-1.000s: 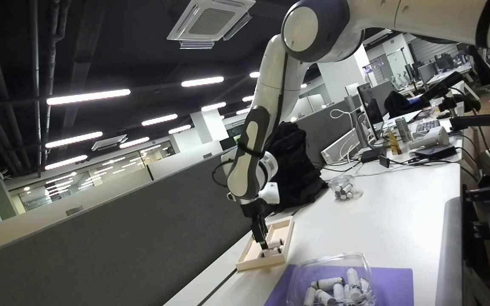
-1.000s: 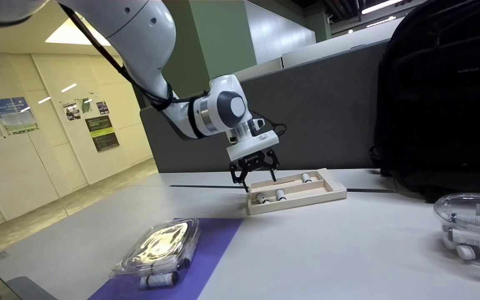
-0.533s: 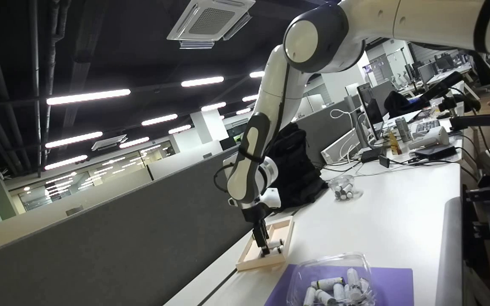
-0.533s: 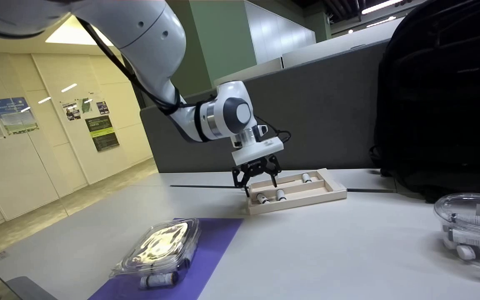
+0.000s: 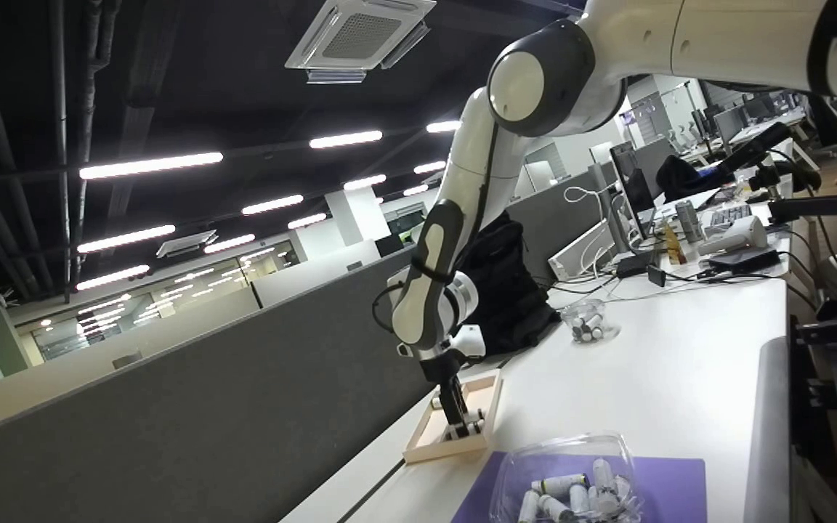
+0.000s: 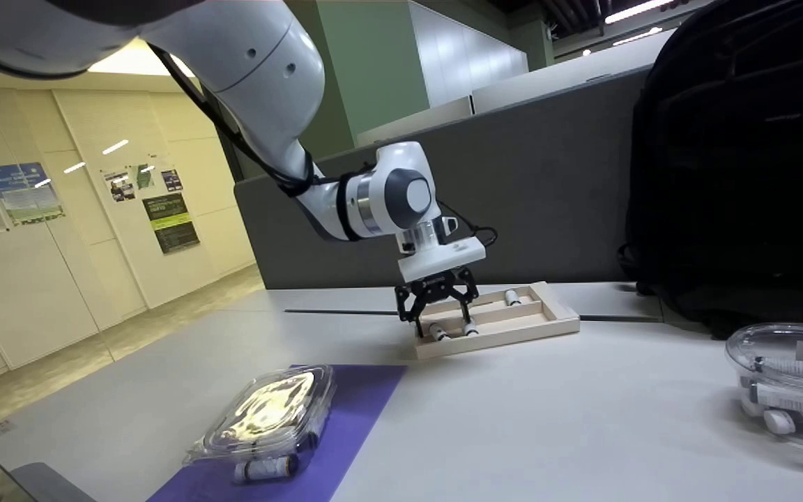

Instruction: Remove one bottle from the box

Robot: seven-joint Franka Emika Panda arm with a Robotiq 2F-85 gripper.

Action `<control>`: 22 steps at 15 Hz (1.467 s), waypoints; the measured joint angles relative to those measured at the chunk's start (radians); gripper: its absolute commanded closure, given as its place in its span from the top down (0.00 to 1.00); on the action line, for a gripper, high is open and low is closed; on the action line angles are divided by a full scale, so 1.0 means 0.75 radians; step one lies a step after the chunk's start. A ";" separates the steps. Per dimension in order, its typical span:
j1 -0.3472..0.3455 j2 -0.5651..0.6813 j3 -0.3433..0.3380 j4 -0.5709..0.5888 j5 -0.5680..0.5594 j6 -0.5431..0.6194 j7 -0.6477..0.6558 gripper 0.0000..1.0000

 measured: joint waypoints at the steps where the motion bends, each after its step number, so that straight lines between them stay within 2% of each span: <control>1: 0.000 0.006 0.001 0.006 0.000 -0.002 -0.003 1.00; 8: 0.009 0.024 0.008 0.036 0.000 -0.004 -0.034 1.00; 9: 0.010 0.024 0.008 0.036 0.000 -0.004 -0.038 0.90; 10: 0.011 0.024 0.008 0.036 -0.001 -0.004 -0.045 0.74; 19: 0.032 0.028 0.016 0.039 -0.002 -0.004 -0.112 0.11; 20: 0.034 0.029 0.016 0.039 -0.002 -0.004 -0.117 0.05; 22: 0.035 0.031 0.016 0.039 -0.002 -0.004 -0.127 0.07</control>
